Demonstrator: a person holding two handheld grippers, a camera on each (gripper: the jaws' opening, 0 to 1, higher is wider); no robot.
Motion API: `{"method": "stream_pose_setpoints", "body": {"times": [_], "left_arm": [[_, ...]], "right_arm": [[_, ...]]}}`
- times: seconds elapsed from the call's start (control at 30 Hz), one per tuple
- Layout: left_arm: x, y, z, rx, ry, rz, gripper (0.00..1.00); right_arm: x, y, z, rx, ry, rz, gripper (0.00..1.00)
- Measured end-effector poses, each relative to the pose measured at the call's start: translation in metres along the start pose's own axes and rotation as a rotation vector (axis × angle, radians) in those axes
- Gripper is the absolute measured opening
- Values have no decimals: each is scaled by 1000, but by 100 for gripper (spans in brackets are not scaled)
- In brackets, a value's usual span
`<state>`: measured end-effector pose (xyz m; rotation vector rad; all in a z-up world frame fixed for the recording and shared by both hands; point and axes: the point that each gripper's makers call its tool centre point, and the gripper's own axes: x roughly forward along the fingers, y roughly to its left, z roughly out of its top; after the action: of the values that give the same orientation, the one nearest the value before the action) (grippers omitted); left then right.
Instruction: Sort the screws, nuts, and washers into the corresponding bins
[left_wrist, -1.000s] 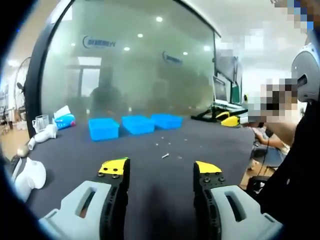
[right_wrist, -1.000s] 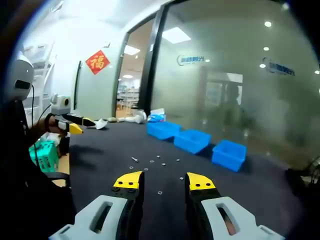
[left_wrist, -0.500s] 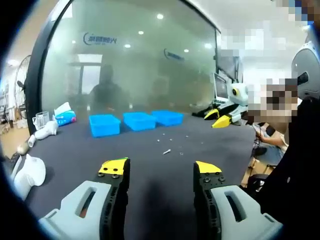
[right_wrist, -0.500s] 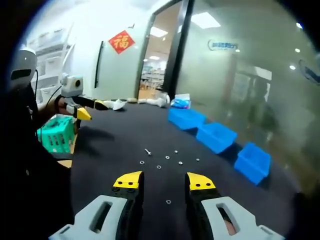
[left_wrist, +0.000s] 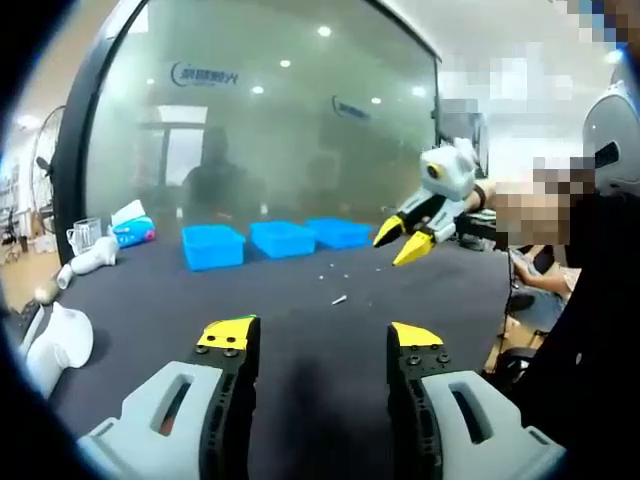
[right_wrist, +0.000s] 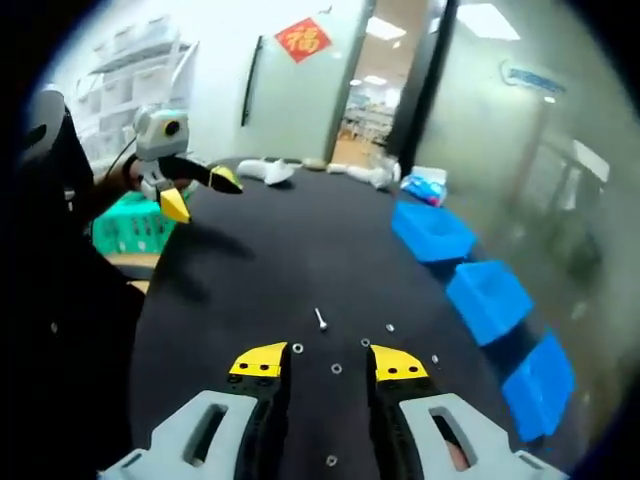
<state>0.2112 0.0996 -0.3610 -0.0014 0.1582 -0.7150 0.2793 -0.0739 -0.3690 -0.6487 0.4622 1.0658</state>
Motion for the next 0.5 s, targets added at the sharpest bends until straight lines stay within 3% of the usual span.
{"method": "stream_pose_setpoints", "body": {"times": [0.2, 0.5], "left_arm": [[-1, 2, -1, -4, -3, 5, 49], [5, -3, -3, -10, 1, -14, 49]], "right_arm": [[25, 10, 6, -112, 101, 108, 25], [63, 18, -6, -232, 256, 218, 21]]}}
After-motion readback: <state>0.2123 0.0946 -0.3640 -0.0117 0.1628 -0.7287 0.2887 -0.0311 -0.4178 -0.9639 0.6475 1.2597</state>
